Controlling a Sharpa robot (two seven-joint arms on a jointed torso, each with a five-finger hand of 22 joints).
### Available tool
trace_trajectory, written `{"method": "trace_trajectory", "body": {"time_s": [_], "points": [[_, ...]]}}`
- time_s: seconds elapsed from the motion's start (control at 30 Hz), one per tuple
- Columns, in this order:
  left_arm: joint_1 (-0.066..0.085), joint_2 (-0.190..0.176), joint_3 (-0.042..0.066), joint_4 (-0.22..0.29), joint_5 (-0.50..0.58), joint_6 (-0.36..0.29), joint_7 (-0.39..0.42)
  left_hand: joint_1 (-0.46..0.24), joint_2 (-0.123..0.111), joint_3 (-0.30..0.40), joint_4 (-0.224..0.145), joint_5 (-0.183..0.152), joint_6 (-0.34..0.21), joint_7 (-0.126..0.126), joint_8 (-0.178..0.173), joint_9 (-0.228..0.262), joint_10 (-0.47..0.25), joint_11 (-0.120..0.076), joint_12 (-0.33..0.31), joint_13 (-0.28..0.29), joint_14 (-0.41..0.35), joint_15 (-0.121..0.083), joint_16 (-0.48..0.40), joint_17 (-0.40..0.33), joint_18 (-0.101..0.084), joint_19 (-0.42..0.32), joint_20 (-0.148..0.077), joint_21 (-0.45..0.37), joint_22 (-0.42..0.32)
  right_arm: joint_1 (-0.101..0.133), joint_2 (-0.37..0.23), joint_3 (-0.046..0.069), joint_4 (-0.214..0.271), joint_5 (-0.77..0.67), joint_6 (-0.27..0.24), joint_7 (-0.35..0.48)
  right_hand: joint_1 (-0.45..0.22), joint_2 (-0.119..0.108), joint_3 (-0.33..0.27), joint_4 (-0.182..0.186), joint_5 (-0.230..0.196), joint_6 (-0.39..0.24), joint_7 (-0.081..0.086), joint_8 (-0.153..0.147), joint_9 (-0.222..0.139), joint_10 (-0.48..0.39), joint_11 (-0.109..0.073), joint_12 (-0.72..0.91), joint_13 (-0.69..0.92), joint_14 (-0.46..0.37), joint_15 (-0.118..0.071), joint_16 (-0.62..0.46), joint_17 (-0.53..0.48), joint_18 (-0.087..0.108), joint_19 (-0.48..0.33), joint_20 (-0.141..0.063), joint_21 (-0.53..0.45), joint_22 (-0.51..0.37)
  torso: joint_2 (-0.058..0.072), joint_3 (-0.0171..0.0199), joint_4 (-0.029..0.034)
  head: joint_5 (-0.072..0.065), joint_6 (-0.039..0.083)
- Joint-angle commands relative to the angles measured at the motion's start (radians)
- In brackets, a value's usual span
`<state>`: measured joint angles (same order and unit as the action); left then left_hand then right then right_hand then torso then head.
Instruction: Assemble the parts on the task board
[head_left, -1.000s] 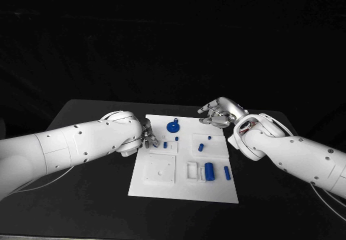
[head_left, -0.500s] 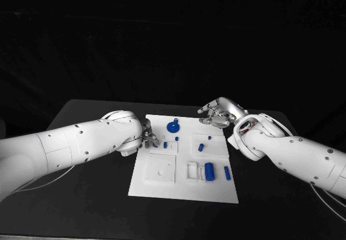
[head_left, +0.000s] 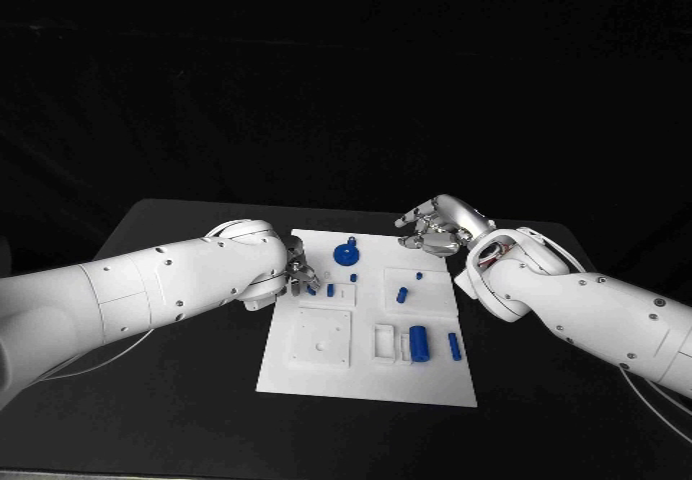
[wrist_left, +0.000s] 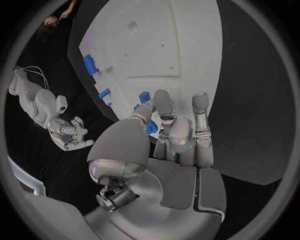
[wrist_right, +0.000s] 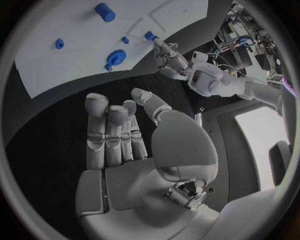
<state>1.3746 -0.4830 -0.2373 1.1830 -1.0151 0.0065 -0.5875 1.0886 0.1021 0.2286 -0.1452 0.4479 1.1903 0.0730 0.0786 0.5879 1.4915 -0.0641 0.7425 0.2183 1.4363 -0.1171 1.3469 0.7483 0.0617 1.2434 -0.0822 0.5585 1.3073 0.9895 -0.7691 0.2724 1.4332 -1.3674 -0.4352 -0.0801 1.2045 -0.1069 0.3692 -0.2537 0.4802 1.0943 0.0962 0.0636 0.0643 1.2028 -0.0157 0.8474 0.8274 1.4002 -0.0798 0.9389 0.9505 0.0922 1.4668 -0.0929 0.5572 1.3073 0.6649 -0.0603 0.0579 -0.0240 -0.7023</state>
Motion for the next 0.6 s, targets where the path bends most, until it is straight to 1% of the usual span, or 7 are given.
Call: {"method": "trace_trajectory", "body": {"time_s": [0.03,0.27,0.6], "points": [[-0.006,0.009,-0.003,-0.003,0.003,0.040,0.006,-0.002,0.011,0.005,-0.006,0.004,0.239,-0.117,0.003,0.002,0.024,-0.020,-0.001,0.002,-0.001,0.002,0.004,0.000,0.012,-0.002,0.001,0.004,0.020,0.000,0.001,0.001,0.000,-0.002,0.014,0.008,-0.004,-0.006,0.005,0.000,0.003,0.000,0.003,-0.002,-0.001,-0.001,-0.003,-0.004,-0.001,0.005,-0.003,-0.005,0.001,0.006,0.034,-0.008,0.002,0.063,0.000,0.0006,-0.0003,0.000,0.000],[-0.006,0.015,-0.003,-0.012,0.002,0.076,-0.002,0.009,0.009,0.010,-0.019,0.010,0.238,-0.116,0.003,0.003,0.024,-0.020,-0.001,0.003,-0.001,0.002,0.005,0.002,0.012,-0.004,0.002,0.005,0.020,0.000,0.000,0.001,0.003,-0.002,0.017,0.008,-0.005,-0.007,0.008,-0.001,0.005,0.000,0.003,-0.002,-0.001,-0.001,-0.003,-0.003,-0.001,0.004,-0.003,-0.006,0.000,0.006,0.034,-0.008,0.002,0.063,0.001,0.0006,-0.0005,-0.002,-0.002],[-0.005,0.016,-0.003,-0.012,-0.017,0.117,-0.013,0.020,0.006,0.011,-0.025,0.013,0.239,-0.116,0.002,0.002,0.024,-0.020,-0.002,0.003,-0.001,0.003,0.006,0.004,0.012,-0.005,0.003,0.006,0.020,0.000,-0.002,0.001,0.005,-0.002,0.019,0.007,-0.006,-0.008,0.010,-0.001,0.009,0.000,0.003,-0.002,-0.001,-0.002,-0.003,-0.004,-0.001,0.004,-0.003,-0.006,0.001,0.006,0.033,-0.008,0.003,0.063,-0.001,0.0001,0.0006,-0.004,-0.006]]}}
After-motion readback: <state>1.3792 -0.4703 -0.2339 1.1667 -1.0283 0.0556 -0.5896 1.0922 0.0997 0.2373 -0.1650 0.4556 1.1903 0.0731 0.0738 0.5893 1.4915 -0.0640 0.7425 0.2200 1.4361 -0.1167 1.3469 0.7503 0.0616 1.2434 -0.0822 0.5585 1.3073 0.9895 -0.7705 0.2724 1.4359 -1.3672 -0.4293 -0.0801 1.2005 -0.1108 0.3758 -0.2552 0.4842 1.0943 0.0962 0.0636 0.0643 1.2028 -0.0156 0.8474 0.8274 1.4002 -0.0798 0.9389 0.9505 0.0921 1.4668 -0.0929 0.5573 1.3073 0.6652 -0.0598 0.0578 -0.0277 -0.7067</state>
